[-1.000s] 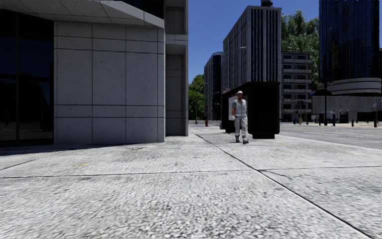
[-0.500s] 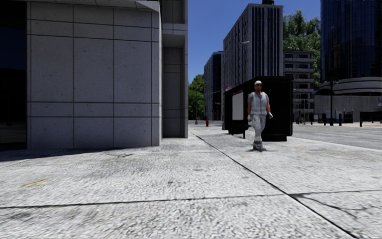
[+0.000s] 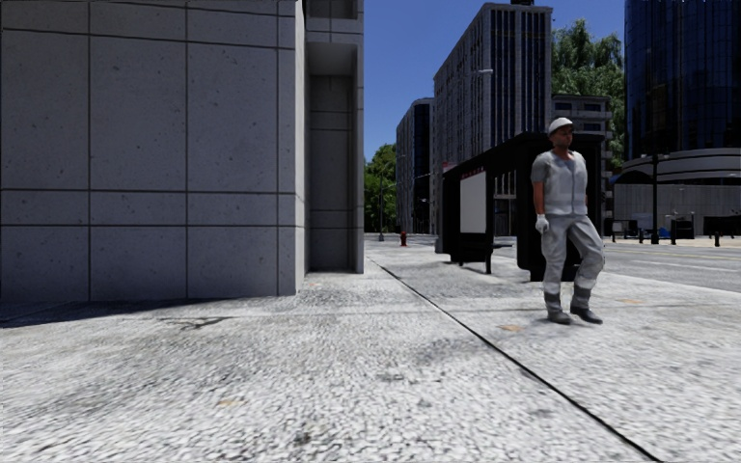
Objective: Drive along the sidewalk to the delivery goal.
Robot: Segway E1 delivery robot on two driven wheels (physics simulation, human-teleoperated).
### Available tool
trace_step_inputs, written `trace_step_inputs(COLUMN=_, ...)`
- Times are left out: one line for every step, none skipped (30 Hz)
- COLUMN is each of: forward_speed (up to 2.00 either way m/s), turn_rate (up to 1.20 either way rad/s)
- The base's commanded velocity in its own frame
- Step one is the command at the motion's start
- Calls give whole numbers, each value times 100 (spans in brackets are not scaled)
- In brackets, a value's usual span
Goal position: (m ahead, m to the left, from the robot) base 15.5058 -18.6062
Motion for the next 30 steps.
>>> trace_step_inputs(forward_speed=196, turn_rate=0)
trace_step_inputs(forward_speed=196, turn_rate=0)
trace_step_inputs(forward_speed=196, turn_rate=0)
trace_step_inputs(forward_speed=196, turn_rate=0)
trace_step_inputs(forward_speed=196, turn_rate=0)
trace_step_inputs(forward_speed=196, turn_rate=0)
trace_step_inputs(forward_speed=196, turn_rate=0)
trace_step_inputs(forward_speed=196, turn_rate=0)
trace_step_inputs(forward_speed=196, turn_rate=0)
trace_step_inputs(forward_speed=196, turn_rate=0)
trace_step_inputs(forward_speed=196, turn_rate=0)
trace_step_inputs(forward_speed=196, turn_rate=0)
trace_step_inputs(forward_speed=196, turn_rate=-43)
trace_step_inputs(forward_speed=196, turn_rate=-62)
trace_step_inputs(forward_speed=196, turn_rate=-85)
trace_step_inputs(forward_speed=196, turn_rate=-85)
trace_step_inputs(forward_speed=196, turn_rate=-100)
trace_step_inputs(forward_speed=196, turn_rate=-104)
trace_step_inputs(forward_speed=196, turn_rate=-105)
trace_step_inputs(forward_speed=196, turn_rate=-105)
trace_step_inputs(forward_speed=196, turn_rate=-105)
trace_step_inputs(forward_speed=196, turn_rate=-105)
trace_step_inputs(forward_speed=196, turn_rate=-98)
trace_step_inputs(forward_speed=196, turn_rate=-53)
trace_step_inputs(forward_speed=196, turn_rate=-28)
trace_step_inputs(forward_speed=196, turn_rate=-9)
trace_step_inputs(forward_speed=196, turn_rate=-9)
trace_step_inputs(forward_speed=196, turn_rate=-4)
trace_step_inputs(forward_speed=196, turn_rate=-2)
trace_step_inputs(forward_speed=196, turn_rate=-1)
